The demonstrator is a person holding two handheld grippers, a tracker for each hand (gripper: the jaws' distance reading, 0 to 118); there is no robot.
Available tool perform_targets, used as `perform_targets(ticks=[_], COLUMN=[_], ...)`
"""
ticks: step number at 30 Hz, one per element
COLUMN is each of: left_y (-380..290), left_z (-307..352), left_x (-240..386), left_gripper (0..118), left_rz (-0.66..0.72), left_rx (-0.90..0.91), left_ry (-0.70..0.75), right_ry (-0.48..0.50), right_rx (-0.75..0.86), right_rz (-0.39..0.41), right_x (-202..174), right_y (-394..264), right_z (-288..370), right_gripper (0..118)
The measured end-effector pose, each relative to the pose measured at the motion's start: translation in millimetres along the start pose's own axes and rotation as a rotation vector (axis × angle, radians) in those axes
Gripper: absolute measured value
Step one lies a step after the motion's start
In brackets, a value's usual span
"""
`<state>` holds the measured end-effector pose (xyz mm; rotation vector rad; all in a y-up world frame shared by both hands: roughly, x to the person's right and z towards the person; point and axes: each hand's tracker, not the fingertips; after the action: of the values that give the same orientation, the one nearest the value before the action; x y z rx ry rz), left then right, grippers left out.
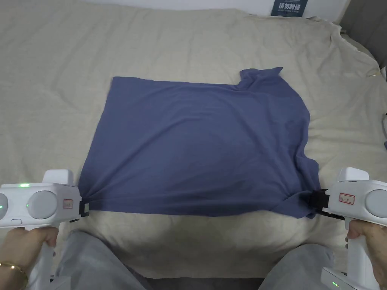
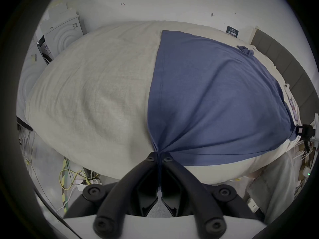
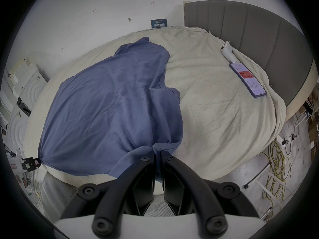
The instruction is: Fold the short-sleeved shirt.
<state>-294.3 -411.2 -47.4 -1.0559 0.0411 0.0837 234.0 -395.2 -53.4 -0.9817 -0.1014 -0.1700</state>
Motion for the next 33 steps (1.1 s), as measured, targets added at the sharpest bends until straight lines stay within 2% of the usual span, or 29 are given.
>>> perform_targets(ticks=[2,9,15,23,33], left_y=[5.5,49.5,103.8,168.7,220.5], left_z=[12.5,46.1,53.4,13.3,-67.8], left_x=[-4.2,-7.1,-7.4,6.7,36.5], left_gripper=[0,0,0,0,0], left_rz=[0.054,0.056,0.134,0.229,0.117], left_rx=[0.016,0.121,0.19,0.217,0.14], left_ry=[-0.056,-0.043,-0.078,-0.085,0.026], right_ry=[0.01,0.073,0.103,-0.027,-0.14], right_rx=[-0.005,0.023,0.078,0.113,0.028], right_rz=[0.007,0.012,-0.035,-0.03,-0.026], right_x=[2.6,9.8,9.4,-12.1,-17.6], right_y=[4.2,40.3,92.7,158.2,201.6], right_z=[5.2,40.6,53.2,4.4,-83.7], right_gripper=[6,5,5,5,5])
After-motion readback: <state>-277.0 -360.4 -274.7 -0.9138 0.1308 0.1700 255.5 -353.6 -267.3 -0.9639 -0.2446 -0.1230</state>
